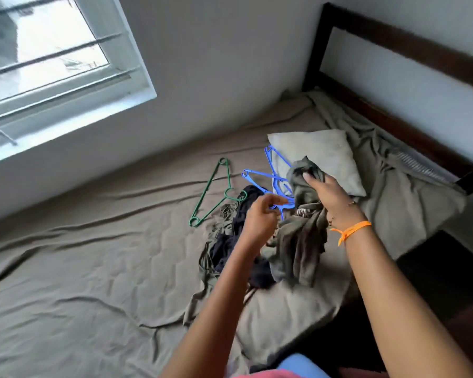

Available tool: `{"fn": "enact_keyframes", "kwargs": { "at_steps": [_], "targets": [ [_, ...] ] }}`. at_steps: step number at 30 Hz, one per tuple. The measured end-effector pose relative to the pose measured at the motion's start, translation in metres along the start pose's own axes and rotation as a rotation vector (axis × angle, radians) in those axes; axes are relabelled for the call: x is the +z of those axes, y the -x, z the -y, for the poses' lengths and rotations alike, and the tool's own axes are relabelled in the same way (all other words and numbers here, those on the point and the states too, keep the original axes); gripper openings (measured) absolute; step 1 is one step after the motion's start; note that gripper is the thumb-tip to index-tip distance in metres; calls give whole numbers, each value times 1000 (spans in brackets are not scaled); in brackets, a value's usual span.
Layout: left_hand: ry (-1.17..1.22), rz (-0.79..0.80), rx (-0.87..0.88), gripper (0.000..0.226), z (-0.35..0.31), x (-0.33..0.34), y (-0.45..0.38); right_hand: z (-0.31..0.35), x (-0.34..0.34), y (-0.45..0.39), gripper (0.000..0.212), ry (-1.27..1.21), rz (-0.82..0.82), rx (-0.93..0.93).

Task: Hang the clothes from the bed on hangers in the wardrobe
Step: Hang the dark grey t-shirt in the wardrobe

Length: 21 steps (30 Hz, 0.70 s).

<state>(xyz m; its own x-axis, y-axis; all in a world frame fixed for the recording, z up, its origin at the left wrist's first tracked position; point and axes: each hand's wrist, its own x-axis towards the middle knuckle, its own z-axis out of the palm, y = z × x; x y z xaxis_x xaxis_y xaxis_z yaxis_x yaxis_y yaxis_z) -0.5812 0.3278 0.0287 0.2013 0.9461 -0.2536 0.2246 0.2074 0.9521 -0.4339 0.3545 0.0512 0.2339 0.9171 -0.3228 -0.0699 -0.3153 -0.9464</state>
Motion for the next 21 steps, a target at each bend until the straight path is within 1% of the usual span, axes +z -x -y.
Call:
{"fn": "enact_keyframes", "kwargs": {
  "at_steps": [1, 2, 4, 5, 6, 7, 8, 10, 11, 13, 14, 15, 16, 17, 18, 19, 21],
  "targets": [
    [13, -60, 70, 48, -11, -9, -8, 16, 0, 7, 15, -23, 71, -36],
    [4, -69, 161, 53, -24, -18, -17, 31, 1, 15, 16, -25, 148, -68],
    [-79, 27, 356, 64, -49, -33, -32, 60, 5, 29, 23, -23, 288, -137],
    [-117, 90, 407, 64, -62, -38, -36, 73, 7, 37, 29, -39, 326, -162],
    [-149, 141, 411, 56, -77, -42, -38, 89, 9, 44, 31, -49, 345, -196],
    [-172, 180, 382, 45, -85, -44, -41, 100, 10, 49, 25, -73, 358, -224],
    [-190, 214, 341, 35, -95, -47, -41, 115, 11, 57, 15, -109, 361, -263],
    [-234, 249, 270, 17, -99, -56, -42, 139, 8, 68, 14, -210, 327, -341],
    [-236, 233, 264, 12, -98, -61, -42, 149, 4, 70, 22, -255, 308, -379],
    [-157, 165, 294, 13, -95, -75, -44, 165, -4, 74, 45, -290, 235, -403],
    [-114, 126, 317, 11, -96, -82, -45, 170, -7, 76, 50, -308, 189, -398],
    [-83, 93, 347, 7, -98, -88, -45, 172, -10, 75, 49, -343, 147, -386],
    [-74, 59, 380, 4, -101, -93, -45, 172, -8, 77, 39, -376, 108, -356],
    [-89, 33, 419, 4, -106, -98, -43, 168, -8, 76, 21, -402, 87, -323],
    [-118, 15, 452, 9, -110, -101, -41, 163, -7, 76, 7, -399, 71, -301],
    [-142, 4, 466, 19, -114, -105, -38, 156, -6, 73, 9, -325, 51, -304],
    [-149, 40, 421, 33, -115, -111, -35, 137, -7, 66, 19, 0, -16, -333]
  ]
}}
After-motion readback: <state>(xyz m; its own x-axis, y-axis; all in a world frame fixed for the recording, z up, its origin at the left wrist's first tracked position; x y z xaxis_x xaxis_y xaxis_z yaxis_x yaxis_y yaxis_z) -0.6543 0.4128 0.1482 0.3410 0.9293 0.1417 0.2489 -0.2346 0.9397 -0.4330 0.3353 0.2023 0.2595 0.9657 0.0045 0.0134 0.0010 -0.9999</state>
